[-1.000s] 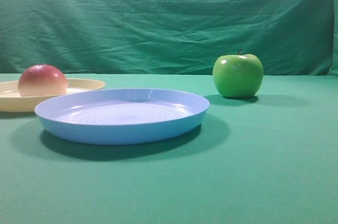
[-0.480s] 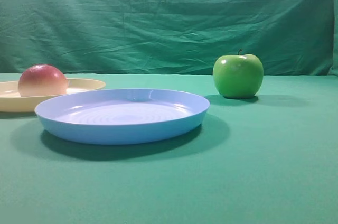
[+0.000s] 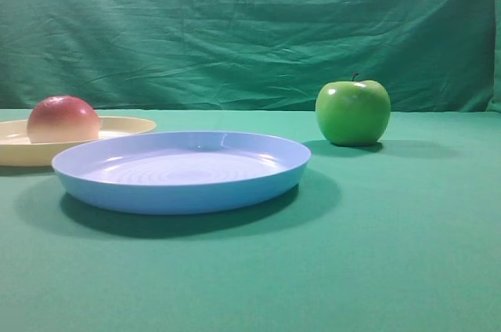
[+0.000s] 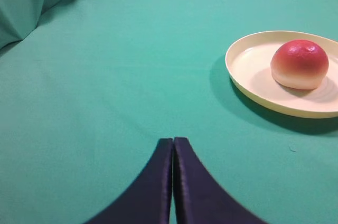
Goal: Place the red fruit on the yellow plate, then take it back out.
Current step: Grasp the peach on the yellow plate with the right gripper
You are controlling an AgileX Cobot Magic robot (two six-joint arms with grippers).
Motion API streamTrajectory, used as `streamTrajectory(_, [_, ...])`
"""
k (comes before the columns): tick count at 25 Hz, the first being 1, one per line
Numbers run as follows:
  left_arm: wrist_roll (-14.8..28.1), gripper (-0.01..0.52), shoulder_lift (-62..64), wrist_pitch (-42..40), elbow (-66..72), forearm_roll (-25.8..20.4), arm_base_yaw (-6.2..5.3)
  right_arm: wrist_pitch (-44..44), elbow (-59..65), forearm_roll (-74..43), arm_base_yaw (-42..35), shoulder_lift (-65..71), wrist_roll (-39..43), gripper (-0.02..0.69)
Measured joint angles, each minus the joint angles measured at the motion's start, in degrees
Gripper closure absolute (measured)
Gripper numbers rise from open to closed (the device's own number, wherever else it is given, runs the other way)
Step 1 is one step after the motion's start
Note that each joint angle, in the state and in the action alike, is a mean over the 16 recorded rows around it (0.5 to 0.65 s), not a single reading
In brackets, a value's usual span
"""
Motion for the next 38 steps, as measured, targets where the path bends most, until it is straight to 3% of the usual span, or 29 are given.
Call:
streamTrajectory(14, [0.0, 0.514, 0.0, 0.0, 0.0, 0.0, 0.0, 3.03, 1.09, 0.21, -0.04, 0.0, 0.64, 0.665])
streamTrajectory(22, [0.0, 0.514, 0.0, 0.0, 0.0, 0.0, 0.0, -0.08, 1.12, 1.05, -0.04, 0.0, 0.9, 0.665])
streamTrajectory(38, [0.0, 0.514, 0.0, 0.0, 0.0, 0.0, 0.0, -30.27, -0.16, 3.13, -0.04, 0.0, 2.38, 0.665])
